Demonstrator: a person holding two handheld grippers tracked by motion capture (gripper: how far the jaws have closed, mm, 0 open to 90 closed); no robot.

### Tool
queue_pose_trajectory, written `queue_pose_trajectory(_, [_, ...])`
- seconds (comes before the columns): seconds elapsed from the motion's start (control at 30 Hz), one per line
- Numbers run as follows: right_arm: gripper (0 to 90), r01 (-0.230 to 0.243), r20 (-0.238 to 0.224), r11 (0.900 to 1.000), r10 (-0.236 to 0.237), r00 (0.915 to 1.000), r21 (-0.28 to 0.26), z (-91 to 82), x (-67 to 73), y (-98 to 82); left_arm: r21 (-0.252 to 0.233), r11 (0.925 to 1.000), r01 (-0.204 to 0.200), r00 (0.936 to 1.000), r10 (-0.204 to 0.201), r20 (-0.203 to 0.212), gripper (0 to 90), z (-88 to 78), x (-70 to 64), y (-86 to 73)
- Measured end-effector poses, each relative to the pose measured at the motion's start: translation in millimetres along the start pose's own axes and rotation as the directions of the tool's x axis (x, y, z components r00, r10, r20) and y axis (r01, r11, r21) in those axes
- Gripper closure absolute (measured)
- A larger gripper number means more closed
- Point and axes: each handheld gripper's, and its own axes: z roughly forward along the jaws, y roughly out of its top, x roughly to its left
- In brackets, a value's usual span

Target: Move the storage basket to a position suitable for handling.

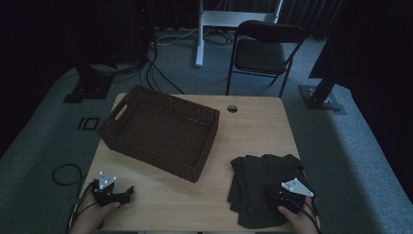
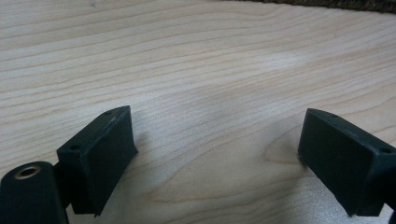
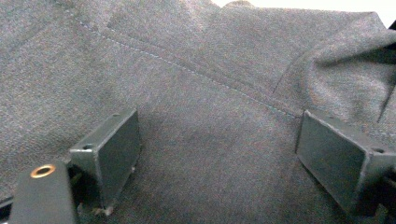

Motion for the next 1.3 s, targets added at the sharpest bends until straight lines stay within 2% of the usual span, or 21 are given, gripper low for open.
queue_pose_trajectory(0.07, [13.5, -0.002, 0.004, 1.000, 0.002, 1.0000, -0.001, 0.1, 0.6, 0.2, -0.001, 0.9999, -0.013, 0.9998, 0.013, 0.014, 10.5, -0.1, 1.7, -0.2])
queue_pose_trajectory(0.2, [13.1, 0.010, 0.025, 1.000, -0.010, 0.9996, -0.007, 0.9, 3.0, 1.1, -0.001, 0.9999, -0.011, 0.9998, 0.011, 0.015, 10.6, -0.2, 2.1, -0.1])
queue_pose_trajectory(0.4, [13.1, -0.007, 0.006, 0.999, 0.008, 1.0000, -0.031, -0.4, 1.1, 1.0, -0.005, 0.9996, -0.027, 0.9989, 0.028, 0.038, 11.0, -0.6, 5.7, -0.5])
queue_pose_trajectory(0.47, [13.1, -0.017, 0.003, 0.999, 0.017, 0.9999, -0.037, -0.9, 1.3, 1.2, -0.014, 0.9996, -0.025, 0.9988, 0.026, 0.042, 15.1, -1.0, 9.5, -0.3])
queue_pose_trajectory(0.57, [13.1, -0.026, 0.004, 0.998, 0.026, 0.9997, -0.052, -1.7, 2.9, 4.3, -0.046, 0.9989, -0.005, 0.9989, 0.007, 0.047, 15.1, -1.5, 18.6, 1.3])
queue_pose_trajectory(0.67, [13.1, -0.039, -0.005, 0.997, 0.039, 0.9992, -0.067, -2.8, 3.8, 8.2, -0.061, 0.9981, -0.010, 0.9989, 0.012, 0.046, 15.1, -2.1, 21.8, 2.7])
queue_pose_trajectory(0.77, [13.1, -0.040, -0.018, 0.994, 0.039, 0.9991, -0.105, -5.0, 8.1, 18.5, -0.087, 0.9962, 0.002, 0.9995, 0.001, 0.032, 15.1, -4.0, 29.9, 7.0])
queue_pose_trajectory(0.9, [13.1, -0.037, -0.037, 0.992, 0.033, 0.9988, -0.123, -6.7, 13.4, 26.7, -0.101, 0.9948, 0.009, 0.9994, -0.006, 0.033, 15.1, -5.6, 34.6, 10.4])
queue_pose_trajectory(0.97, [13.1, -0.041, -0.068, 0.989, 0.031, 0.9972, -0.142, -6.8, 19.2, 34.8, -0.109, 0.9939, 0.012, 0.9997, -0.009, 0.023, 15.1, -6.8, 38.1, 13.2])
queue_pose_trajectory(1.07, [13.1, -0.030, -0.078, 0.988, 0.018, 0.9968, -0.150, -6.1, 22.7, 39.7, -0.125, 0.9918, 0.027, 0.9994, -0.024, 0.025, 15.1, -8.6, 43.3, 17.5])
queue_pose_trajectory(1.3, [13.2, -0.018, -0.108, 0.985, -0.001, 0.9941, -0.174, -2.9, 33.6, 56.0, -0.139, 0.9900, 0.023, 0.9996, -0.021, 0.016, 15.1, -11.9, 53.6, 26.4])
